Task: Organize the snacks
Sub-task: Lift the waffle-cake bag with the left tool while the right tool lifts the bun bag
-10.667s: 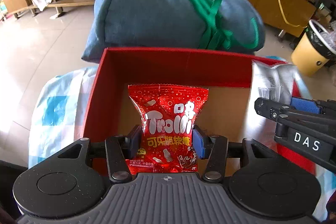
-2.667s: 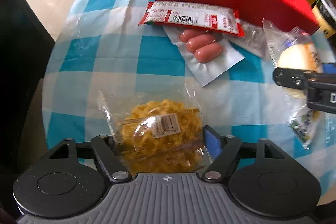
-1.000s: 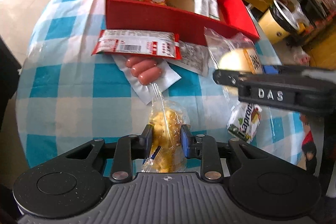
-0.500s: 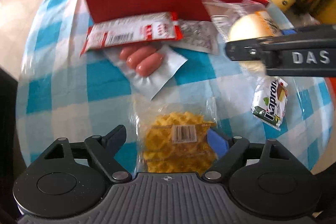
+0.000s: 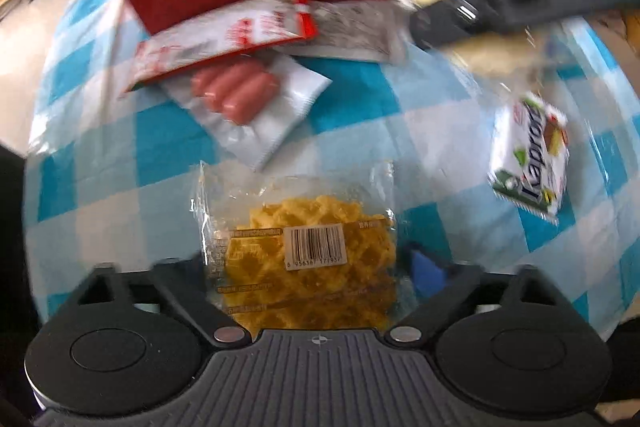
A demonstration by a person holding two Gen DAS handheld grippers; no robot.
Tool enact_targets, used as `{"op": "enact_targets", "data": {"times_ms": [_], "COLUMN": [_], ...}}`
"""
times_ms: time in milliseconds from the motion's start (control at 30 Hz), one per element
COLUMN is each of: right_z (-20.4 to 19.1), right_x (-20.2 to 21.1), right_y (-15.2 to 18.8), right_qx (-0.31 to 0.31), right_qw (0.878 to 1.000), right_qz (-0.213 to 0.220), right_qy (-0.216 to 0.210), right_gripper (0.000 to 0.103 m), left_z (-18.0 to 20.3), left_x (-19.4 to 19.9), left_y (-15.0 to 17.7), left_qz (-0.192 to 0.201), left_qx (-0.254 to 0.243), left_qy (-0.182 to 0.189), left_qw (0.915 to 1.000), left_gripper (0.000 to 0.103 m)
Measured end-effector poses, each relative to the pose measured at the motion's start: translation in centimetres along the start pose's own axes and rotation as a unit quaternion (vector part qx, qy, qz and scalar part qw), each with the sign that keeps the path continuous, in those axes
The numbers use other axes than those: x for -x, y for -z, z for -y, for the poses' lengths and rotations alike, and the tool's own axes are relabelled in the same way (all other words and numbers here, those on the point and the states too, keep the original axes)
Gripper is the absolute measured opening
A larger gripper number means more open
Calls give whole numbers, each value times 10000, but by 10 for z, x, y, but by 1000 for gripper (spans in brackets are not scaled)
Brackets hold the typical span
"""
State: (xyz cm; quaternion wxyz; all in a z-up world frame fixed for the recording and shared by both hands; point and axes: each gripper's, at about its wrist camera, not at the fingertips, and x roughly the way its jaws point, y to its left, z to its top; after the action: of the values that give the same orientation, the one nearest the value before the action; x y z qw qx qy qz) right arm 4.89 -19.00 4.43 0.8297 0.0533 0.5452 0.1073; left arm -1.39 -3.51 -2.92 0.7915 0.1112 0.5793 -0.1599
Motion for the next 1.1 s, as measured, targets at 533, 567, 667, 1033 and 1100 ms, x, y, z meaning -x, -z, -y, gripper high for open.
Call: {"op": "enact_targets", "data": {"times_ms": [533,567,667,1033,1100], "right_z": [-3,-4,-5,-2,-2], "right_x": [-2,-2,-2,6,7], "right_y": [0,0,0,-2,-3], "right_qx": [80,89,106,27,16], "right_qw": [10000,10000,9999,9998,9998], "right_qz": [-1,-10,7,192,203], "right_qy": [42,38,30,9,8], "right_gripper": [54,54,54,53,53], "left_z": [-35,-33,-25,-33,-37], "left_x": [25,25,22,43,45], "left_y": [-2,-1,-2,-8,-9], "left_qz": [151,122,128,429,432], "left_qx": [589,548,348,508,550], "left_qy": [531,581,634,702,750], "left_qw": [9967,9967,9973,9953,9947], "left_gripper": [60,62,62,39,38]}}
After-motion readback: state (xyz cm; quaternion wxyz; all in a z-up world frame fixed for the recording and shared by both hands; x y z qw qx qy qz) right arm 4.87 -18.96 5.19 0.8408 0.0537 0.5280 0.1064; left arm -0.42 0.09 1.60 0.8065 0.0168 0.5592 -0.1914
